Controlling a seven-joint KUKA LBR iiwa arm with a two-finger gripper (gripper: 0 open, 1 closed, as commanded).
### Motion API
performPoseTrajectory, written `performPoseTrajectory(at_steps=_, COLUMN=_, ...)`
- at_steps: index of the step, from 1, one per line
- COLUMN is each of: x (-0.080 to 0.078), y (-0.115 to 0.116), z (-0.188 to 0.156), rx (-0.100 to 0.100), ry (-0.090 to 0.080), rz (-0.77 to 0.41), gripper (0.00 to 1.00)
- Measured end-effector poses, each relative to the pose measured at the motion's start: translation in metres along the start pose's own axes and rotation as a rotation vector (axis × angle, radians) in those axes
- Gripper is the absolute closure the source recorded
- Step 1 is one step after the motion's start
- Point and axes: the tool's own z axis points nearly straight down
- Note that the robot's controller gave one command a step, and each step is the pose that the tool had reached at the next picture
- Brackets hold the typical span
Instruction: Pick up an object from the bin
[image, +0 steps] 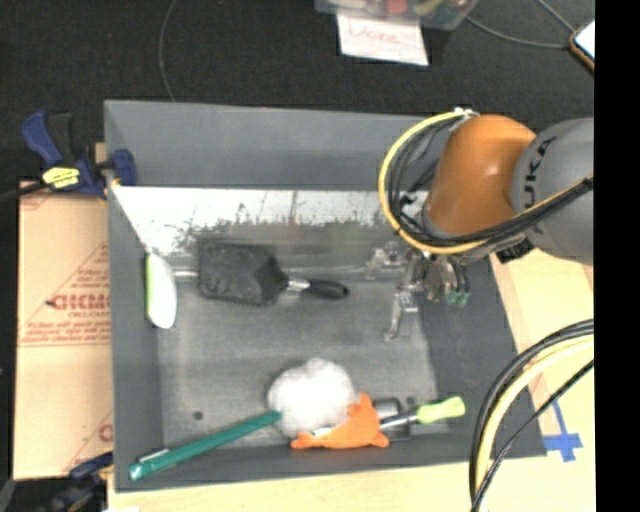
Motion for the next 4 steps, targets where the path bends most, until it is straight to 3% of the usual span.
performPoseTrajectory(at_steps=1, x=0.0, y=0.0, z=0.0, rx=0.0, ry=0.0, rz=0.001, gripper=0.0)
performPoseTrajectory(at_steps=2, x=0.005, y=0.025, z=0.013, rx=0.002, ry=-0.006, rz=0.048, gripper=0.0)
performPoseTrajectory(at_steps=3, x=0.004, y=-0.013, z=0.021, rx=0.004, ry=-0.01, rz=-0.315, gripper=0.0)
performPoseTrajectory(at_steps=4, x=0.046, y=0.071, z=0.034, rx=-0.002, ry=-0.002, rz=0.081, gripper=0.0)
